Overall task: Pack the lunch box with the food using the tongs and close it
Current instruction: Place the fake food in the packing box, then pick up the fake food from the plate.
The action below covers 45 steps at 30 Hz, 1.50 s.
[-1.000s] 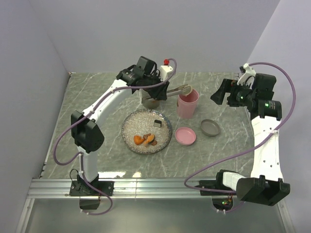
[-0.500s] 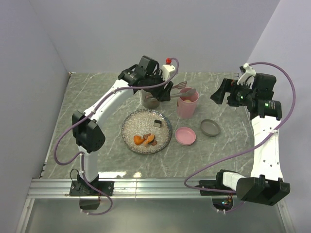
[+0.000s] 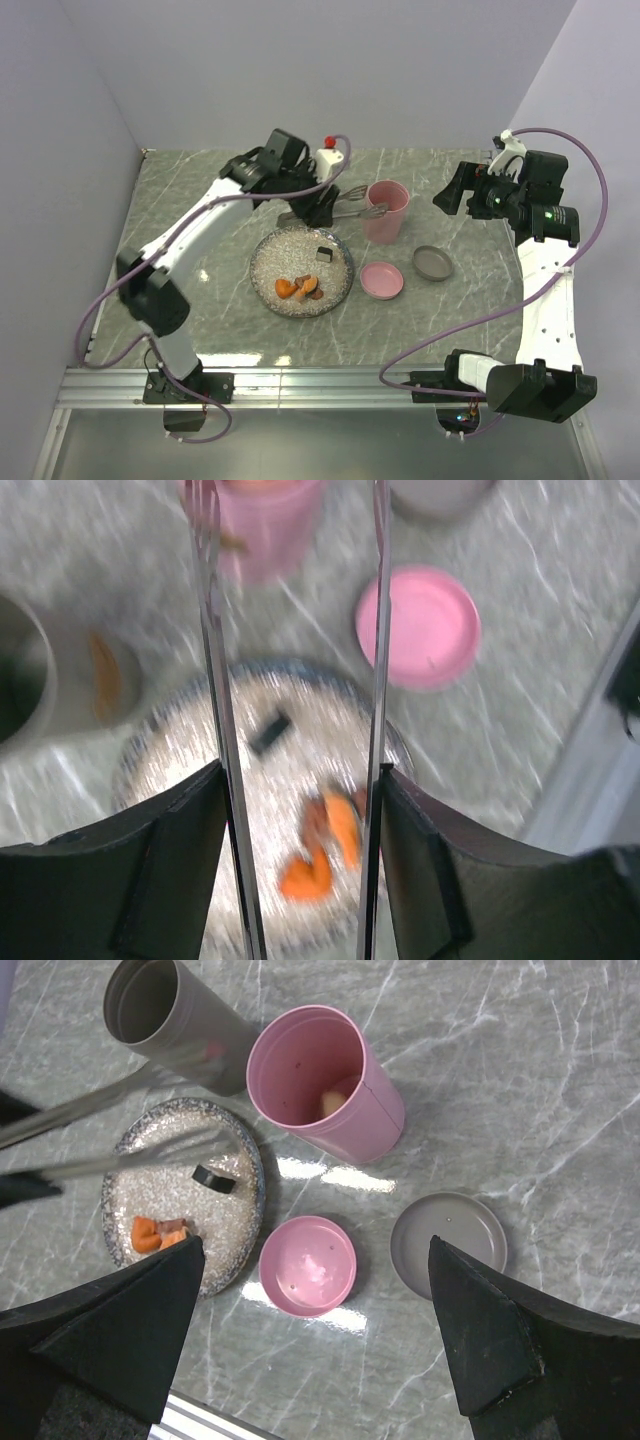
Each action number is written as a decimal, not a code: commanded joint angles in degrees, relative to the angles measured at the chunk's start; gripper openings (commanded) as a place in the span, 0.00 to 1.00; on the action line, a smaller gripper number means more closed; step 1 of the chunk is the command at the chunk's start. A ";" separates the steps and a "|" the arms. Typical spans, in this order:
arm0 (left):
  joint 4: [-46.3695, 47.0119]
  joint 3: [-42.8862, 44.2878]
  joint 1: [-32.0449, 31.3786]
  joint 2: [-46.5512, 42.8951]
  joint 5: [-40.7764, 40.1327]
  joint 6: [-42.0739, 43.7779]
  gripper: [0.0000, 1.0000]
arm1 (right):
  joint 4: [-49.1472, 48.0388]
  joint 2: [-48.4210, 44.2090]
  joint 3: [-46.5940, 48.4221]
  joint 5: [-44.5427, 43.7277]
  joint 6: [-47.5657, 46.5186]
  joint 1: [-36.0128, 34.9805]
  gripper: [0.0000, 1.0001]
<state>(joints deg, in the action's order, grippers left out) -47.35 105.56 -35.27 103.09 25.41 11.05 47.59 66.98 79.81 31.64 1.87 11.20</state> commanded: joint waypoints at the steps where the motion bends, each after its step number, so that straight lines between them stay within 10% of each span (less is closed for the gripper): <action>1: -1.60 -7.43 1.34 -11.67 0.17 0.20 0.64 | -1.45 -0.80 0.70 0.97 0.24 0.57 1.00; 13: 0.07 -30.58 3.45 -25.31 -5.54 -1.20 0.63 | -0.92 -0.97 1.31 1.23 0.15 0.58 1.00; 45: 7.36 -35.33 3.19 -15.29 -8.09 -2.44 0.66 | -0.66 0.78 1.31 1.23 -0.55 0.49 1.00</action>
<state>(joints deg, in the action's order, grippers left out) -42.83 69.76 -31.83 87.48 16.82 9.15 47.64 67.24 79.37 32.47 1.80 11.29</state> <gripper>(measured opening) 0.662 0.996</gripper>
